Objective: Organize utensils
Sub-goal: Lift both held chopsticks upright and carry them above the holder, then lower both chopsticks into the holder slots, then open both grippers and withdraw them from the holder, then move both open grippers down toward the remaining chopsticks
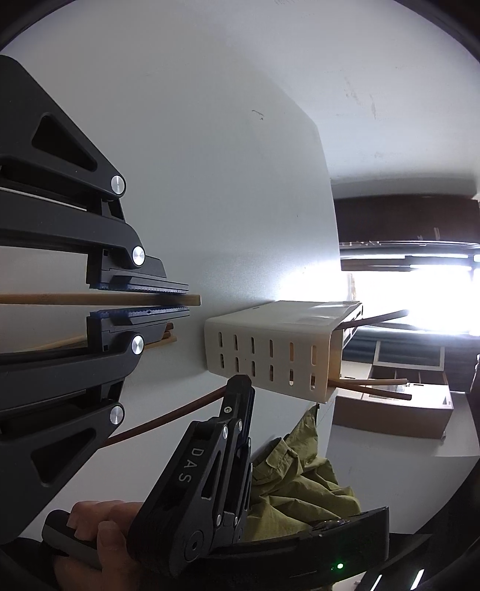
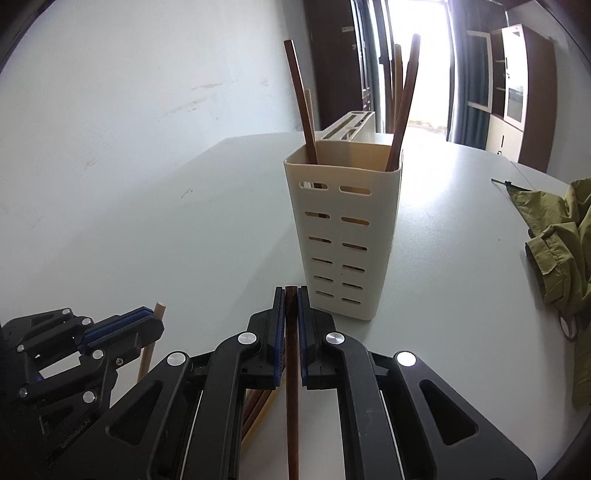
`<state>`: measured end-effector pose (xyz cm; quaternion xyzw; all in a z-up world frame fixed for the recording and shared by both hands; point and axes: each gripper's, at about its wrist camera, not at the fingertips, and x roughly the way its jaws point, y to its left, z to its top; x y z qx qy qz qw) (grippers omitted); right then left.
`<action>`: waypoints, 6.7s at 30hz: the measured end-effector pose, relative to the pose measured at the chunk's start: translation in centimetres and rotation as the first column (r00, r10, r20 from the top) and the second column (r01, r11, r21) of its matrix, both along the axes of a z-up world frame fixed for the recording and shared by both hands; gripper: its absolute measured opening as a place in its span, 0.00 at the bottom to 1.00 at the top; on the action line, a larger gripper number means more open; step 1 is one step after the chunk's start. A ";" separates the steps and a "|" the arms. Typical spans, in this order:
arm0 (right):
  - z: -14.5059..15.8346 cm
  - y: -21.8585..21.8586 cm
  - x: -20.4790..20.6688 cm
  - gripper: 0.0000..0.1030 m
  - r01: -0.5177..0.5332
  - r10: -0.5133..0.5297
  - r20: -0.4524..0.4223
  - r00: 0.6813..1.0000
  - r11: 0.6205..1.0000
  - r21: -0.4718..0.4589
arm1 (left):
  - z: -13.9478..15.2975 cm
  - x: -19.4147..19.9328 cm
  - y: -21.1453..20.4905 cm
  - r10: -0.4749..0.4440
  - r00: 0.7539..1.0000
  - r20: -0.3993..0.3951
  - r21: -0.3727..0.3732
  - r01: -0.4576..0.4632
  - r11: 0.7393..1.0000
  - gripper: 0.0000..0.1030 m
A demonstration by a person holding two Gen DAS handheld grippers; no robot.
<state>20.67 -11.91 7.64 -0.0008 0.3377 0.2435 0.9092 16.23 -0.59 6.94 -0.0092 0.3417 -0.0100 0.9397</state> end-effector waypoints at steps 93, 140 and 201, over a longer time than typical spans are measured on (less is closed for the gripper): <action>13.0 -12.8 2.9 0.07 -0.222 -0.300 0.727 0.617 0.821 0.527 | 15.5 2.1 -3.3 0.152 0.597 0.788 -0.185 -0.007 0.983 0.06; 8.5 -9.1 7.7 0.07 -0.059 -0.227 0.609 0.760 0.909 0.413 | 9.4 10.2 -2.3 0.094 0.867 0.489 -0.100 -0.051 0.994 0.06; 1.6 -5.4 1.4 0.47 0.069 -0.107 0.293 0.950 0.988 0.139 | 0.2 -1.2 -0.7 0.061 0.987 0.148 -0.025 -0.058 0.998 0.34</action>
